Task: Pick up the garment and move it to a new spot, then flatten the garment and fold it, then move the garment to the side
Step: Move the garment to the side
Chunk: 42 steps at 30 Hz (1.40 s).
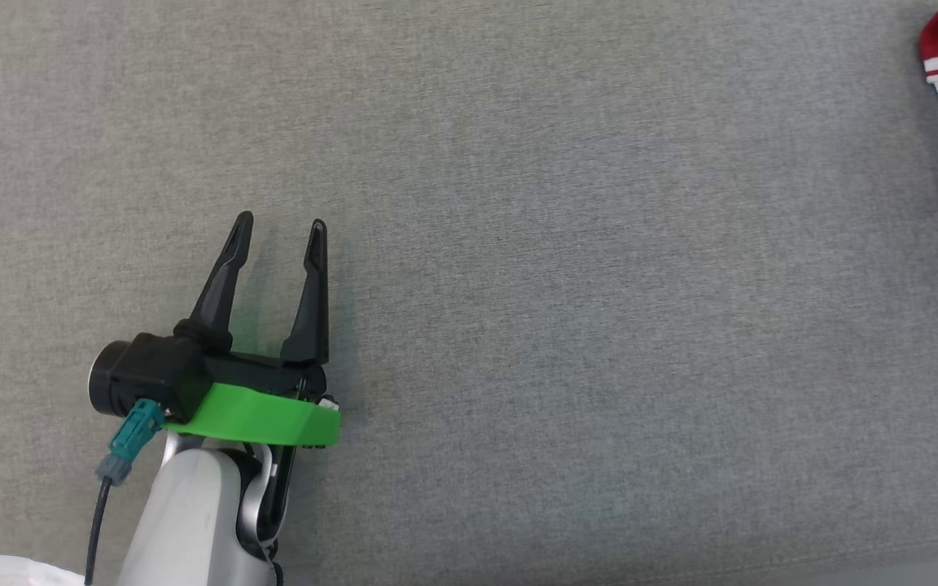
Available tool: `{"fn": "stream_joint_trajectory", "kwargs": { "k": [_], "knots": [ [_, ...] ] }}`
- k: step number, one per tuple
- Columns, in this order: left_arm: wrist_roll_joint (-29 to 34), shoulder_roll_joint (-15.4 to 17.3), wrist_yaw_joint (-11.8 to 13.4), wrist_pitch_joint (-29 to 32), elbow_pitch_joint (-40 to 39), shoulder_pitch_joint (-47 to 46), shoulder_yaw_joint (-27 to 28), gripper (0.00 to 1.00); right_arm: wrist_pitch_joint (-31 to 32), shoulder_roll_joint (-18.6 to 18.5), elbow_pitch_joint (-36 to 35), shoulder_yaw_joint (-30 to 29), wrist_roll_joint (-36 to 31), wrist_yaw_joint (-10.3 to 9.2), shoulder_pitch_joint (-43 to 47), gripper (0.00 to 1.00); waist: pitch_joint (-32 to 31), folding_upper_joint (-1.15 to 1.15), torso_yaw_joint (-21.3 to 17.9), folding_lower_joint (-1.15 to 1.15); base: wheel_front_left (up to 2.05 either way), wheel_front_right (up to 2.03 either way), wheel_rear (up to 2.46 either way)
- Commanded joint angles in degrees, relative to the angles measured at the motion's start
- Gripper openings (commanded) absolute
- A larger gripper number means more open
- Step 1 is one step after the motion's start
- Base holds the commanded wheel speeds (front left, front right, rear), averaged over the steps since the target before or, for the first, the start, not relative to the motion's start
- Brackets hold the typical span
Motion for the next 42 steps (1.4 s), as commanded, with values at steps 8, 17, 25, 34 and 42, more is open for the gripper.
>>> {"fn": "stream_joint_trajectory", "kwargs": {
  "k": [8, 17, 25, 34, 42],
  "knots": [
    [0.45, 0.72, -0.14, -0.15, -0.78, 0.41, 0.05, 1.00, -2.73, 2.07, 2.76, -9.56, -9.87, -0.15, 2.17, 0.54, 1.86, 0.00, 3.64, -0.01, 0.00, 0.00, 0.00],
    [0.83, 0.55, -0.14, -0.15, -0.63, 2.02, 1.32, 1.00, -10.34, 8.86, 1.04, -23.81, -16.11, -0.15, 6.36, 1.00, -3.37, 0.00, 3.00, -0.01, 0.00, 0.00, 0.00],
    [0.37, 0.35, -0.14, -0.15, 0.19, 6.74, 4.10, 1.00, -21.76, 22.18, -5.45, -24.80, -13.31, -0.15, 12.61, 1.00, -13.41, 0.00, 1.63, -0.01, 0.00, 0.00, 0.00],
    [-1.41, 0.24, -0.12, -0.15, 3.42, 12.65, 10.18, 1.00, -29.65, 35.37, -10.81, -17.81, -2.81, -0.14, 24.23, 1.00, -23.50, 0.00, 1.55, -0.01, 0.00, 0.00, 0.00],
    [1.17, 0.23, 0.08, -0.14, 6.55, 14.54, 11.29, 1.00, -30.62, 42.36, -13.86, -15.00, -0.71, -0.14, 31.29, 1.00, -28.68, 0.00, 3.93, -0.01, 0.00, 0.00, 0.00]
  ]
}}
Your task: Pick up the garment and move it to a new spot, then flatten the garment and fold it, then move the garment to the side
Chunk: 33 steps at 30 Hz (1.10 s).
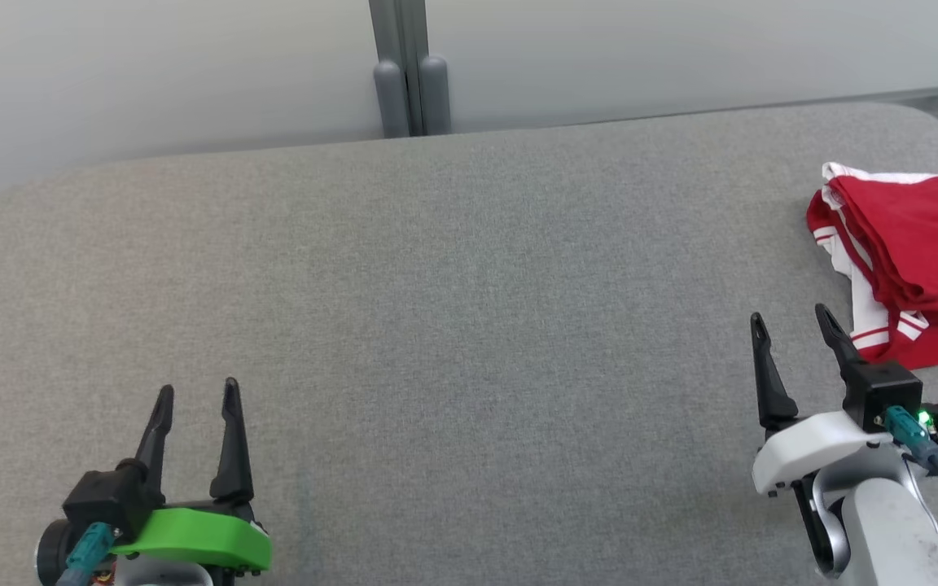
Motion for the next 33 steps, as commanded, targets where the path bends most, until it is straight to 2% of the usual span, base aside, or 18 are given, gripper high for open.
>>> {"fn": "stream_joint_trajectory", "kwargs": {
  "k": [1, 8, 13, 33],
  "knots": [
    [0.70, 0.16, -0.03, -0.09, 1.07, 1.02, -0.43, 1.00, -0.16, 0.64, -0.76, -0.54, 0.40, -0.12, 2.05, 1.00, -3.89, 0.00, 2.04, 0.00, 0.00, 0.00, 0.00],
    [2.22, 0.18, -0.18, -0.07, 3.65, 0.61, 0.01, 1.00, -0.16, 2.35, -2.28, -3.56, 2.74, -0.12, 6.80, 1.00, -5.40, 0.00, 3.34, 0.00, 0.00, 0.00, 0.00],
    [2.10, 0.18, -0.21, -0.07, 4.07, 1.16, 0.70, 1.00, -0.17, 2.42, -2.78, -2.94, 4.71, -0.12, 8.33, 1.00, -5.99, 0.00, 2.88, 0.00, 0.00, 0.00, 0.00],
    [0.06, 0.17, -0.22, -0.07, 4.79, 1.27, 0.65, 1.00, -0.18, 2.41, -2.70, -0.23, 4.54, -0.12, 7.87, 1.00, -6.21, 0.00, 1.17, 0.00, 0.00, 0.00, 0.00]
  ]
}}
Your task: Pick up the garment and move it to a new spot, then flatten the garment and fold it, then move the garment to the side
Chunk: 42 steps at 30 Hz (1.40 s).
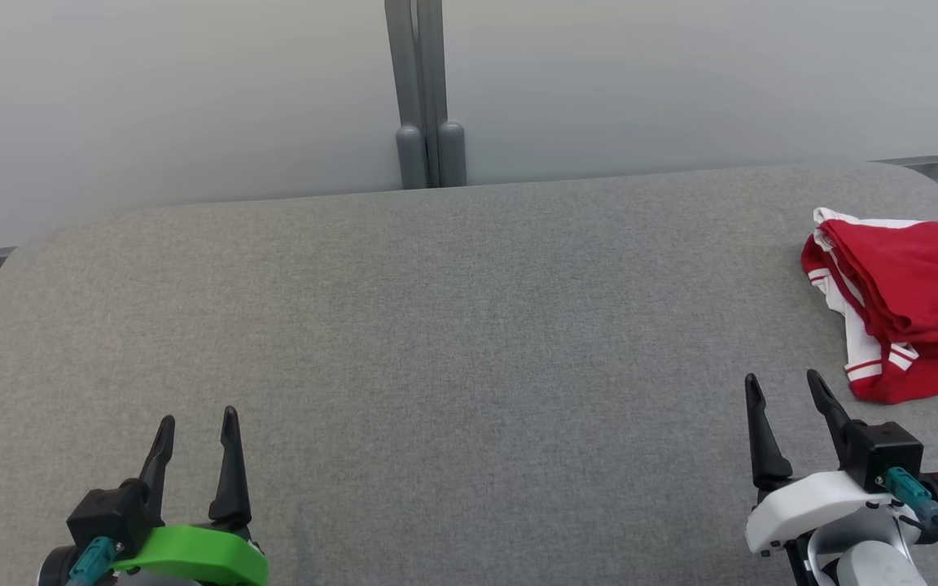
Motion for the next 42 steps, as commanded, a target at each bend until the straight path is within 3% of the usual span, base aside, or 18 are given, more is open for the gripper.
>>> {"fn": "stream_joint_trajectory", "kwargs": {
  "k": [1, 8, 9, 14, 42],
  "knots": [
    [-0.26, 0.23, -0.14, -0.01, 0.13, 0.49, 0.10, 1.00, -0.13, -0.14, 0.14, 0.01, 0.11, -0.12, -0.16, 1.00, 0.03, 0.00, -0.06, 0.00, 0.00, 0.00, 0.00],
    [-0.78, 0.23, -0.14, -0.01, 0.95, 0.47, -0.95, 1.00, -0.14, -0.13, -0.11, -0.45, -0.50, -0.12, -0.37, 1.00, 0.15, 0.00, -0.01, 0.00, 0.00, 0.00, 0.00],
    [-0.57, -0.03, 0.00, 0.02, 1.08, 0.02, -0.89, 0.00, 0.02, 0.01, 0.20, -0.38, -0.20, 0.01, -0.02, 0.00, 0.15, 0.00, -0.02, 0.00, 0.00, 0.00, 0.00],
    [-0.56, -0.31, 0.00, 0.05, 3.56, 1.08, -0.92, 0.00, 0.14, 0.57, 2.75, -0.30, -0.17, 0.01, 1.57, 0.00, 0.16, 0.00, -0.04, 0.00, 0.00, 0.00, 0.00],
    [-28.02, -0.13, -0.04, 7.63, 0.80, -1.15, 1.08, 0.00, 7.68, 0.30, 0.17, -1.35, 31.08, -0.02, -0.03, 0.00, 0.66, 0.00, -0.03, 0.00, 0.00, 0.00, 0.00]
  ]
}}
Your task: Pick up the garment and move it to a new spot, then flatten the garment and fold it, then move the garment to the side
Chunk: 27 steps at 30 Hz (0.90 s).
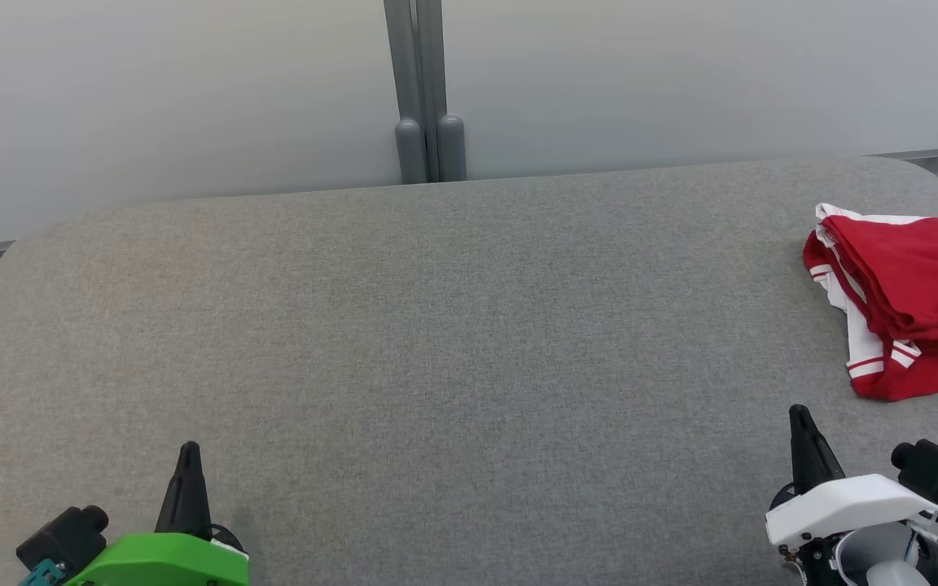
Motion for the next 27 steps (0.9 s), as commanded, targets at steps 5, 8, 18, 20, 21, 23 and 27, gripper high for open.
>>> {"fn": "stream_joint_trajectory", "kwargs": {
  "k": [5, 8, 18, 20, 21, 23, 27],
  "knots": [
    [-5.40, 0.28, -0.05, 1.28, -1.43, -2.27, 0.62, 0.00, 1.34, -0.38, -1.43, -0.31, 6.07, -0.03, -1.60, 0.00, 0.10, 0.00, 0.00, 0.00, 0.00, 0.00, 0.00],
    [-7.50, 0.30, -0.06, 1.89, -1.64, -2.41, 0.78, 0.00, 1.95, -0.40, -1.63, -0.39, 8.55, -0.03, -1.74, 0.00, 0.15, 0.00, 0.00, 0.00, 0.00, 0.00, 0.00],
    [-14.43, 0.36, -0.07, 3.82, -2.37, -3.04, 1.30, 0.00, 3.85, -0.46, -2.28, -0.67, 16.43, -0.04, -2.17, 0.00, 0.32, 0.00, 0.01, 0.00, 0.00, 0.00, 0.00],
    [-15.83, 0.37, -0.08, 4.20, -2.49, -3.13, 1.40, 0.00, 4.19, -0.48, -2.40, -0.72, 17.91, -0.04, -2.25, 0.00, 0.35, 0.00, 0.01, 0.00, 0.00, 0.00, 0.00],
    [-16.55, 0.37, -0.08, 4.39, -2.57, -3.16, 1.46, 0.00, 4.42, -0.49, -2.46, -0.75, 18.76, -0.04, -2.27, 0.00, 0.37, 0.00, 0.01, 0.00, 0.00, 0.00, 0.00],
    [-17.71, 0.38, -0.08, 4.74, -2.67, -3.21, 1.55, 0.00, 4.74, -0.50, -2.58, -0.80, 20.16, -0.04, -2.30, 0.00, 0.40, 0.00, 0.01, 0.00, 0.00, 0.00, 0.00],
    [-20.25, 0.40, -0.09, 5.42, -2.89, -3.42, 1.74, 0.00, 5.46, -0.52, -2.79, -0.90, 22.98, -0.04, -2.38, 0.00, 0.47, 0.00, 0.01, 0.00, 0.00, 0.00, 0.00]
  ]
}}
